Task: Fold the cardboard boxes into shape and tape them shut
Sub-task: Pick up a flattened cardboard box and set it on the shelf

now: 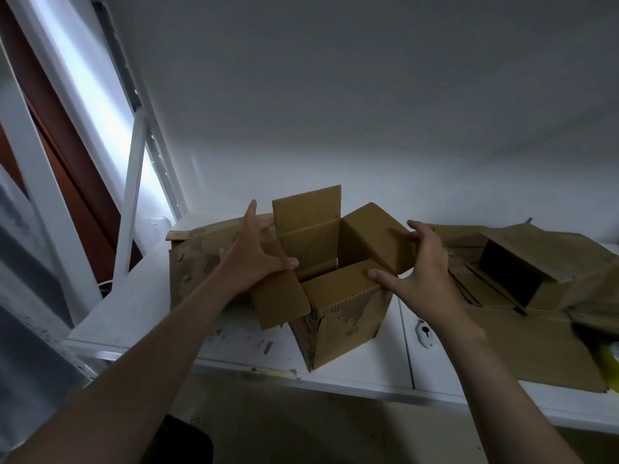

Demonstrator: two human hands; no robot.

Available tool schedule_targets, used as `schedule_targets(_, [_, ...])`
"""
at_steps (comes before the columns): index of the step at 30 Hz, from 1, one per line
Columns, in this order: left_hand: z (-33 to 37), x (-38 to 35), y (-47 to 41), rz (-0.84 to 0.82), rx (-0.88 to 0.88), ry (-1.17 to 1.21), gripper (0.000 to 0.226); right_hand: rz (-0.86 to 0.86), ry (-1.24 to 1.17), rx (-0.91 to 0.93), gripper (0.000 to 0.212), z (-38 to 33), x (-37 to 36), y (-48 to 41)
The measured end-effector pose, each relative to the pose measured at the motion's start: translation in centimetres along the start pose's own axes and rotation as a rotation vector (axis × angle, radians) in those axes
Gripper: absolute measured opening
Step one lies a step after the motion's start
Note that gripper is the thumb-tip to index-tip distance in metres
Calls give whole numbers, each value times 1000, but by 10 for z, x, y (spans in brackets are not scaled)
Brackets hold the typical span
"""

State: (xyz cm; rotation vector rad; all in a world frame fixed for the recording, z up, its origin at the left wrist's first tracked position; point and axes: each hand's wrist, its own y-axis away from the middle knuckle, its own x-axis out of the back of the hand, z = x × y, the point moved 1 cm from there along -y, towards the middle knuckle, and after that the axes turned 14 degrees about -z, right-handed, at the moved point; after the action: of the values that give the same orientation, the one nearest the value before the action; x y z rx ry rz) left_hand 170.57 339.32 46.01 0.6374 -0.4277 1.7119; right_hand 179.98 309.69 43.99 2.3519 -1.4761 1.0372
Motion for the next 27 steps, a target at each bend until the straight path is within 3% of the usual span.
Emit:
schedule_targets(3, [-5,-3,4,22,-106,29,125,-14,-20,13,107,-1,0,1])
schedule_targets(6, [-8,-1,8,-38,-159,-137,51,1,-47,46,105,-3,1,4])
schedule_targets(7, [-8,-1,9,-78,-163,-210,40,17,-55,58,105,-5,1,5])
schedule_targets(11, [-7,-3,9,-129,-192,-288,29,-35,-178,82,104,-16,-2,6])
schedule_targets(16, [1,-1,12,91,-245,-103,23,-123,71,244,45,-25,-10,11])
schedule_targets(22, [9,24,20,368,-127,254,29,-242,85,226,44,-21,-14,12])
schedule_targets(26, [12,30,13,340,-18,706,34,-235,-100,136,45,-27,-14,16])
schedule_targets(27, [13,29,10,298,-25,716,40,-233,-202,102,46,-29,-14,17])
